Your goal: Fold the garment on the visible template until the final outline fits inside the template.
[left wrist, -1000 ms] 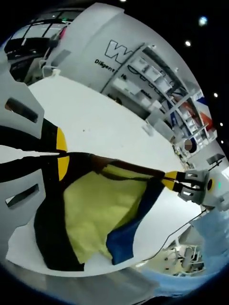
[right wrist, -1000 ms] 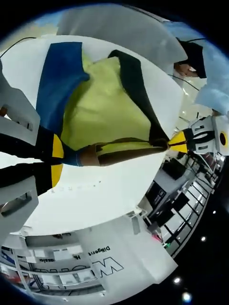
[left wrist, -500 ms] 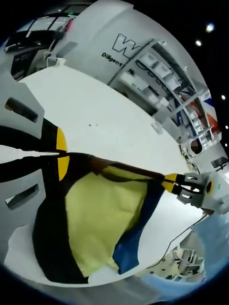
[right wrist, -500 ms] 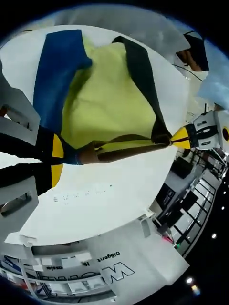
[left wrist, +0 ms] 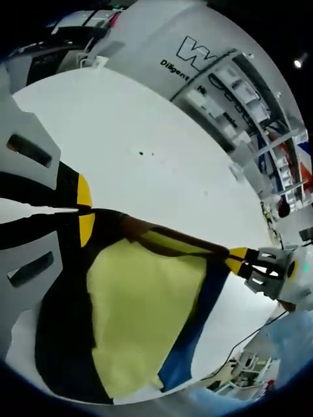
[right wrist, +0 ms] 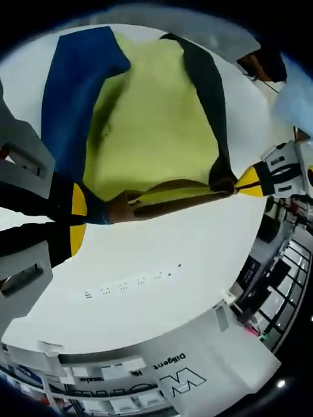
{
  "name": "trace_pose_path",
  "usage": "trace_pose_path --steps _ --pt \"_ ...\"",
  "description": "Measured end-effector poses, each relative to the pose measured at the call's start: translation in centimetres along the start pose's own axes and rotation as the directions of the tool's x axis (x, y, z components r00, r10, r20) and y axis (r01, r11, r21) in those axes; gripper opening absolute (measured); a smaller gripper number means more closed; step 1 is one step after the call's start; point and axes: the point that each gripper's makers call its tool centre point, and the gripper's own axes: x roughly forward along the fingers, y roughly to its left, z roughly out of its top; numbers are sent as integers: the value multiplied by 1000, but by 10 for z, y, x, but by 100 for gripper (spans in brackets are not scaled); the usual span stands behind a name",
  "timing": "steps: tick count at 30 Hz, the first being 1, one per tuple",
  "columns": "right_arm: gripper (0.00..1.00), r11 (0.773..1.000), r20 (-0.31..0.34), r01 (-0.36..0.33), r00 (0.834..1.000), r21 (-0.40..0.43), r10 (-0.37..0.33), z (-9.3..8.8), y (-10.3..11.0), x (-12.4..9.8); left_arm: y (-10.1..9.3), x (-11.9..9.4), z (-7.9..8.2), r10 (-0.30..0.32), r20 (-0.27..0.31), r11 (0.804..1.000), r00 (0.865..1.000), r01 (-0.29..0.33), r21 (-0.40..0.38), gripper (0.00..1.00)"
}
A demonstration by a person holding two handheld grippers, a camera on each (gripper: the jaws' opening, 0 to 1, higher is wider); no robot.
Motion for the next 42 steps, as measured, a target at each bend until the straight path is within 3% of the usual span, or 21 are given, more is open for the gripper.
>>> trace_pose_path --steps 16,19,25,35,42 --pt "0 998 -64 -32 997 62 36 -16 1 37 -2 39 -19 -40 -83 999 996 38 -26 0" --pt "0 997 -73 -30 997 69 35 -19 0 41 -2 43 -20 -32 -86 999 996 31 -16 0" --pt "0 995 -96 -10 995 101 20 -21 -14 50 19 50 -10 19 -86 1000 996 -19 -9 0" --pt "0 993 -103 -6 994 121 19 -24 -12 59 18 61 -27 18 -128 1000 992 -19 -14 1" --pt "5 992 -113 30 993 126 -16 -27 -23 61 31 59 -30 50 -112 995 993 -60 -86 13"
